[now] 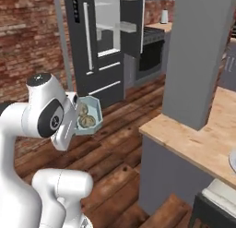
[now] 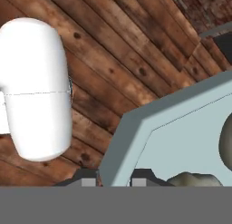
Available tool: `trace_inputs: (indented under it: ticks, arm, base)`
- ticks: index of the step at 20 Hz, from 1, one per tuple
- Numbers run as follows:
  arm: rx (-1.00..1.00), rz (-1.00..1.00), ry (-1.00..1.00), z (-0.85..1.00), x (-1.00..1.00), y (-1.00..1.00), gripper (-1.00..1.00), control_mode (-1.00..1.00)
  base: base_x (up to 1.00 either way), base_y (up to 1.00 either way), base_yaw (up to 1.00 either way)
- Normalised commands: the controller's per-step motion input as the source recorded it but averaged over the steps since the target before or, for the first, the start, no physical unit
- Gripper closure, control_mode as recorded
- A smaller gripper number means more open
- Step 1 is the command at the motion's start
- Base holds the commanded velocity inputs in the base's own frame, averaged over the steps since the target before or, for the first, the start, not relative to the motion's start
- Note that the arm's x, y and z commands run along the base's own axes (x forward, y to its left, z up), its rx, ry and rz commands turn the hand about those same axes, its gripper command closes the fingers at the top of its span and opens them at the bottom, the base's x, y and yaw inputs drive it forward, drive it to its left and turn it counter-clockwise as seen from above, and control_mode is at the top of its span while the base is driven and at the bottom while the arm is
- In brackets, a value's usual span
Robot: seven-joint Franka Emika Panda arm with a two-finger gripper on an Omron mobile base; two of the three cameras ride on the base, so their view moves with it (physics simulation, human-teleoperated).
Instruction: Place two dumplings into each of the tupperware containers and then place the containers in the fridge.
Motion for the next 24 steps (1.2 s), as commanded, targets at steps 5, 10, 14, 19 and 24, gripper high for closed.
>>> trace_inputs:
  ticks: [5, 10, 14, 19, 24]
  arm:
    - [0.00, 0.00, 0.00, 0.00, 0.00, 0.00, 1.00, 1.00]
    - [0.00, 0.00, 0.00, 0.00, 0.00, 0.00, 1.00, 1.00]
    - [0.00, 0.00, 0.00, 0.00, 0.00, 0.00, 1.00, 1.00]
    - [0.00, 0.00, 0.00, 0.00, 0.00, 0.00, 1.00, 1.00]
    - [0.00, 0.00, 0.00, 0.00, 0.00, 0.00, 1.00, 1.00]
  base:
    - [1.00, 0.87, -0.49]
    - [1.00, 1.00, -0.46]
    - [1.00, 0.94, -0.42]
    - [1.00, 0.36, -0.37]
    - [1.00, 0.00, -0.22]
